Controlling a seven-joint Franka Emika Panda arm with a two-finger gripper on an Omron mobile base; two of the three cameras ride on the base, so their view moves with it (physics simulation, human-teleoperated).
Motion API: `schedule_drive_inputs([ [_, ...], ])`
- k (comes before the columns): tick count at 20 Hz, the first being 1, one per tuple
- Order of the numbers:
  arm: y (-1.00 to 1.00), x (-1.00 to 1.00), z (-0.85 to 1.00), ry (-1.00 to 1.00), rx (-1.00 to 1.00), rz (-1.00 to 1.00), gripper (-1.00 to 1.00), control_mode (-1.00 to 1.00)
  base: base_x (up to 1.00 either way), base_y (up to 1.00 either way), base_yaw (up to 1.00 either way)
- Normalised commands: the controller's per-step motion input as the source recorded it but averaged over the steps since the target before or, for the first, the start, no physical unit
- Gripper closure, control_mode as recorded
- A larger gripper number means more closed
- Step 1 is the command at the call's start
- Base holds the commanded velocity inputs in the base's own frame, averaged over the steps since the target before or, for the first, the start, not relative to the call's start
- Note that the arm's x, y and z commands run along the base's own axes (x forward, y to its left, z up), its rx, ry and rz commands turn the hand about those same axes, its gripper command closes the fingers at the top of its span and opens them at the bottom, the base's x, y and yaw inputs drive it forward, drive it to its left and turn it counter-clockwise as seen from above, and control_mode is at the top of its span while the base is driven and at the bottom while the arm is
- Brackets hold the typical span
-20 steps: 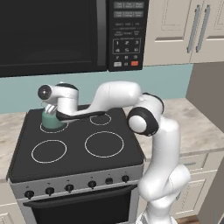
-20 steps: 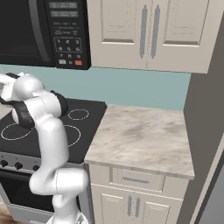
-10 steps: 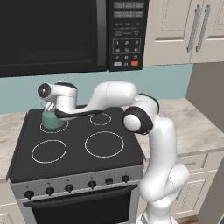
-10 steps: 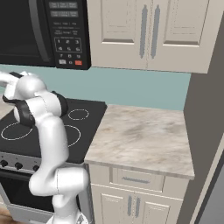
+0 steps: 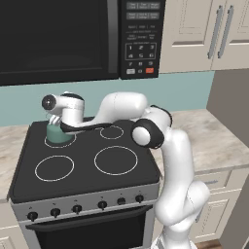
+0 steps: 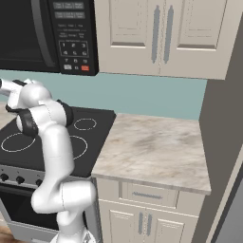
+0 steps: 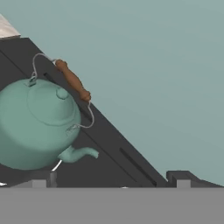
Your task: The kettle is done boiling. Turn off the stove, then wait for 300 timesteps before moving the kettle to the dining table.
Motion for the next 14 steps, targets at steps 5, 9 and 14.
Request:
schedule_drive_inputs([
  [5, 0.07, 0.19, -0.09, 0.0, 0.0, 0.02, -1.0, -1.0, 0.0, 0.0, 0.0],
  [9, 0.14, 0.18, -0.05, 0.0, 0.0, 0.02, -1.0, -1.0, 0.0, 0.0, 0.0],
  [14, 0.17, 0.19, 0.0, 0.02, 0.0, 0.01, -1.0, -1.0, 0.0, 0.0, 0.0],
])
